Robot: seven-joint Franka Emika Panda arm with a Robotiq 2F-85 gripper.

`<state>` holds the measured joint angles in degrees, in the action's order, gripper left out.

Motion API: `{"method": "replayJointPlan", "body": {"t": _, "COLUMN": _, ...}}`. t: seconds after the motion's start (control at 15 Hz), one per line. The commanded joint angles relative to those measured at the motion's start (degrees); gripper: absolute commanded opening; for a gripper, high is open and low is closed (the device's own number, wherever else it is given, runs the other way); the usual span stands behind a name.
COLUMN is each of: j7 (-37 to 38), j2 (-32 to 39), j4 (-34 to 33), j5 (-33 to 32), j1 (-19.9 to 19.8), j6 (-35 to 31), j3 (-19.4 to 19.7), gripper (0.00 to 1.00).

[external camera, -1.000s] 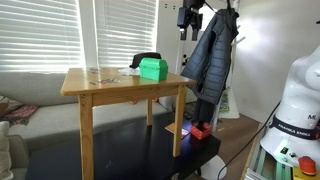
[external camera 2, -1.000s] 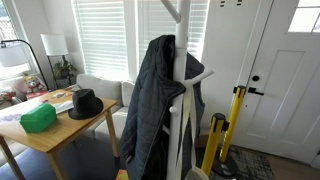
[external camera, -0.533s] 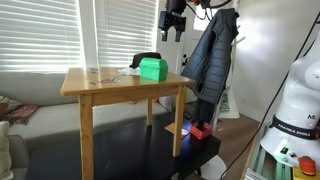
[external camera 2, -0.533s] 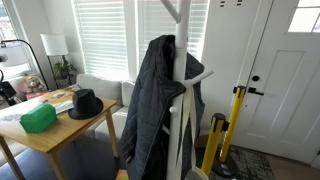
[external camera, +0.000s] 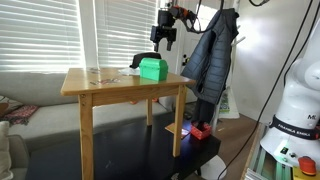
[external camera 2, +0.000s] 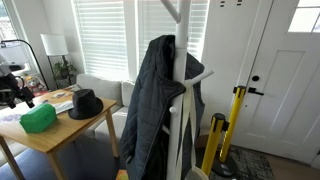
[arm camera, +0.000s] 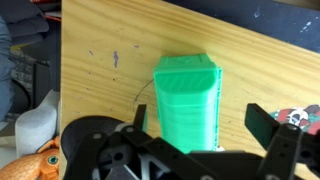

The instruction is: Open the green container

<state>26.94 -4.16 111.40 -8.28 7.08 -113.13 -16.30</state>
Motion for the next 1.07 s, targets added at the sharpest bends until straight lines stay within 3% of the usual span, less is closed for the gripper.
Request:
{"method": "replayJointPlan", "body": {"t": 0.0, "j7": 0.4, "j2": 2.8, "j4": -1.2, "j5": -1.8, "j1": 1.0, "j6": -1.6, "j3": 1.8, "gripper": 1.00}}
{"method": "replayJointPlan", "body": {"t": 0.8, "j7": -2.6, "j2": 7.0, "j4": -2.2, "j5": 1.7, "j1": 2.2, "j6": -1.7, "j3": 3.5, "gripper": 1.00}}
{"method": "replayJointPlan", "body": {"t": 0.87, "j7": -2.8, "j2": 7.3, "j4": -2.4, "j5": 1.5, "j1": 2.3, "j6": -1.6, "j3": 3.5, "gripper": 0.96}}
{"method": "replayJointPlan", "body": {"t": 0.93, "j7": -3.2, "j2": 7.5, "j4": -2.5, "j5": 1.4, "j1": 2.4, "j6": -1.5, "j3": 3.5, "gripper": 0.74}}
{"method": "replayJointPlan", "body": {"t": 1.0, "j7": -3.4, "j2": 7.6, "j4": -2.5, "j5": 1.1, "j1": 2.5, "j6": -1.5, "j3": 3.5, "gripper": 0.71}}
